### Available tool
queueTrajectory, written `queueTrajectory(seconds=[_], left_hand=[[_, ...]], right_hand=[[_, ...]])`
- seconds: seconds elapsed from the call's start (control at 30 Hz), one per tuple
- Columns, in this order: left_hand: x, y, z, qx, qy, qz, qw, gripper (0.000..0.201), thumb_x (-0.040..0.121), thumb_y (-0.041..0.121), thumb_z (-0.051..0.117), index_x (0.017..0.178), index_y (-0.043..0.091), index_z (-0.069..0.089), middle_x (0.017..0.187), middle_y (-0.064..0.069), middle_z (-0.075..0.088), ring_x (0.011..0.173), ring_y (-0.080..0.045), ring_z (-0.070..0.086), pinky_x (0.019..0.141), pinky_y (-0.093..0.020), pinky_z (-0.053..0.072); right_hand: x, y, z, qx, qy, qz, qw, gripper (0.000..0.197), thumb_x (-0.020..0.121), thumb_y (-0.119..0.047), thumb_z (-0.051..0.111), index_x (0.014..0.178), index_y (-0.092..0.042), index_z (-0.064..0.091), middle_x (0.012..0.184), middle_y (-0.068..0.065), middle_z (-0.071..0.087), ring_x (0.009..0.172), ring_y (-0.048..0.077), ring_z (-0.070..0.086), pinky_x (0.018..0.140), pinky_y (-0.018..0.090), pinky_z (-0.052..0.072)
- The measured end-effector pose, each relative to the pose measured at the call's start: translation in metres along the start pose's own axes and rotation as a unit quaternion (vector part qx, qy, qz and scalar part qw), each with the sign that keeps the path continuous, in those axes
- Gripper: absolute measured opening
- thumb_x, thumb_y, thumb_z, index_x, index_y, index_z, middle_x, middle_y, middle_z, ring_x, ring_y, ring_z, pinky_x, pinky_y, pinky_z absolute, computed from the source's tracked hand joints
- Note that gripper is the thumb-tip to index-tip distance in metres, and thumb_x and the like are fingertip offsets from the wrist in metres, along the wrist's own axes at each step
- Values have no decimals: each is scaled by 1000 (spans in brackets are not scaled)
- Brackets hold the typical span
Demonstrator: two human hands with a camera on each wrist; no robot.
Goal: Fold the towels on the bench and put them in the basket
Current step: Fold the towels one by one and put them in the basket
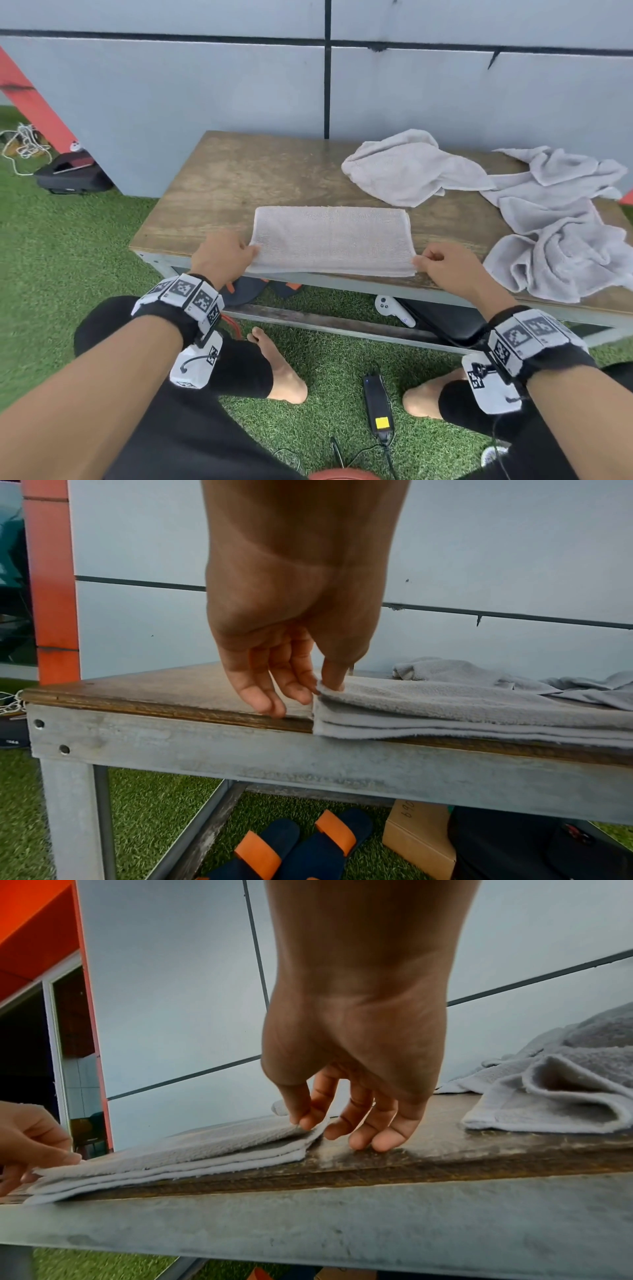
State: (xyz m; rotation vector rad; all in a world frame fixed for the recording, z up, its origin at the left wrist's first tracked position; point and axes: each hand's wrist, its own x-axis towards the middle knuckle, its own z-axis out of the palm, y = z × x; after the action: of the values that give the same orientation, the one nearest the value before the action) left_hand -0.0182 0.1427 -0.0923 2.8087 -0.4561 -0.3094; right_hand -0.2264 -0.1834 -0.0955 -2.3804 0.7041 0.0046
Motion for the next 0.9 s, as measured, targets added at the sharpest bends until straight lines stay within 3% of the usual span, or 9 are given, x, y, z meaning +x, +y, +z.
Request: queueTrajectory(seconds=[0.17, 0.3, 0.47, 0.53, 0.6, 0.67, 0.73, 0.83, 0.9], left_hand=[[0, -1, -1, -19, -11, 1, 1000, 51, 93, 38, 63, 54, 18, 38, 43, 3, 38, 30, -12, 36, 45, -21, 31], [0, -2, -5, -41, 19, 9, 999, 48, 89, 32, 62, 54, 21, 32, 46, 5, 32, 42, -17, 34, 50, -24, 30], [-4, -5, -1, -23, -16, -3, 1000, 43, 89, 30, 63, 54, 17, 43, 41, 8, 43, 34, -10, 43, 45, -21, 31], [-6, -2, -1, -18, -25, -19, 999, 34, 88, 32, 61, 62, 15, 48, 49, 4, 52, 46, -15, 53, 49, -25, 37], [-8, 4, -1, -28, 15, -21, 999, 23, 85, 31, 60, 73, 15, 48, 67, -1, 58, 60, -21, 56, 56, -29, 43], [-7, 15, 1, -27, 79, 14, 996, 18, 87, 32, 59, 84, 17, 49, 92, -2, 56, 77, -22, 56, 66, -36, 49], [-3, 33, 9, -35, 121, 92, 988, 19, 91, 30, 59, 99, 15, 51, 111, -2, 48, 96, -21, 50, 78, -36, 48], [9, 69, 30, -38, 112, 201, 972, 30, 97, 28, 54, 122, 12, 52, 129, -5, 47, 116, -21, 46, 98, -36, 45], [20, 91, 47, -28, 82, 231, 969, 40, 100, 30, 47, 135, 12, 47, 149, -9, 39, 139, -26, 37, 113, -44, 37]], right_hand=[[0, -7, -1, 15, -2, 9, 1000, 36, 91, -19, 64, 60, -5, 53, 55, 5, 50, 50, 15, 42, 52, 19, 34], [-1, -12, -4, 54, 33, 0, 998, 39, 88, -16, 64, 64, 13, 56, 53, 10, 48, 45, 18, 37, 42, 8, 33], [0, -7, 2, 9, -31, -1, 999, 47, 86, -18, 66, 48, -12, 41, 45, 0, 34, 40, 13, 27, 52, 18, 32], [1, -5, 4, -19, -42, 12, 999, 46, 83, -21, 68, 49, -16, 38, 46, -2, 35, 43, 13, 30, 52, 24, 35], [1, -10, 7, -34, -6, 14, 999, 42, 82, -28, 65, 53, -18, 37, 52, -3, 40, 49, 15, 37, 61, 28, 41], [2, -18, 13, -33, 75, -20, 996, 37, 83, -35, 58, 58, -18, 36, 59, -3, 43, 58, 15, 40, 78, 34, 42], [6, -37, 22, -33, 132, -69, 988, 27, 86, -33, 56, 67, -16, 46, 76, -1, 49, 78, 19, 44, 84, 34, 40], [22, -73, 44, -78, 90, -158, 980, 13, 93, -27, 56, 100, -16, 58, 110, 0, 50, 104, 18, 43, 89, 36, 42], [39, -88, 62, -104, 35, -179, 978, 34, 98, -27, 49, 129, -15, 52, 138, 2, 45, 127, 20, 41, 109, 43, 39]])
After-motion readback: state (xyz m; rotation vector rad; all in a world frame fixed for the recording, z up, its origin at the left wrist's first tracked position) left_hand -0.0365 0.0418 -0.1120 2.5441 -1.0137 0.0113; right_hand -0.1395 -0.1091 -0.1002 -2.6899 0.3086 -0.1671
